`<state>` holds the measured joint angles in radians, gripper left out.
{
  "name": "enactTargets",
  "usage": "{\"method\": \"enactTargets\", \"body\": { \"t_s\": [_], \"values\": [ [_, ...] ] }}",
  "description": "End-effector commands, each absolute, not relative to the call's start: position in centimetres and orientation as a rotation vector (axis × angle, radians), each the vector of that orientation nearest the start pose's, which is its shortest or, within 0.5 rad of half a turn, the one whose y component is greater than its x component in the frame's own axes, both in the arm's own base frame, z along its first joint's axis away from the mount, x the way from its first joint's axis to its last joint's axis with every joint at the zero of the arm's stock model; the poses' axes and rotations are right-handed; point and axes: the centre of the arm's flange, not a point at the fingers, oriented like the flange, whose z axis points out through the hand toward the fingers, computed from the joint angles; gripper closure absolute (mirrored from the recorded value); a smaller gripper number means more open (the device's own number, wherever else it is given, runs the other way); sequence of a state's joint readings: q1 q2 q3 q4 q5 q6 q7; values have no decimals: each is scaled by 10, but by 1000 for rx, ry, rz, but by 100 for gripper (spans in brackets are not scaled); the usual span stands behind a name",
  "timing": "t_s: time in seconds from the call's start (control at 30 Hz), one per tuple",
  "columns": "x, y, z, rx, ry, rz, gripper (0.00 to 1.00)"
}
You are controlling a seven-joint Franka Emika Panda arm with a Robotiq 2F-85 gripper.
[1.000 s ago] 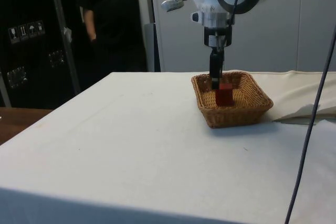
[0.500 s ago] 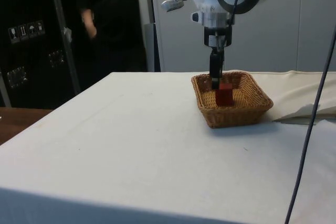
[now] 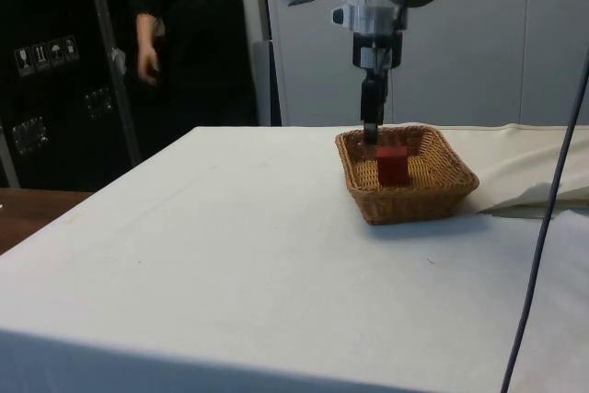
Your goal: Pick up the cube and place it into the basket.
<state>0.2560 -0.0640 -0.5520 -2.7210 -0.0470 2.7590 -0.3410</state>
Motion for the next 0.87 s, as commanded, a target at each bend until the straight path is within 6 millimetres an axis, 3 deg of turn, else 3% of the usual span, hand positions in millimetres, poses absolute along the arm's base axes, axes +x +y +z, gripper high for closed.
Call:
{"method": "enactTargets", "body": {
  "t_s": [0.0, 0.83],
  "values": [
    [396, -117, 253, -3158, -135, -142, 0],
    [409, -118, 290, -3118, -114, -208, 0]
  ]
}}
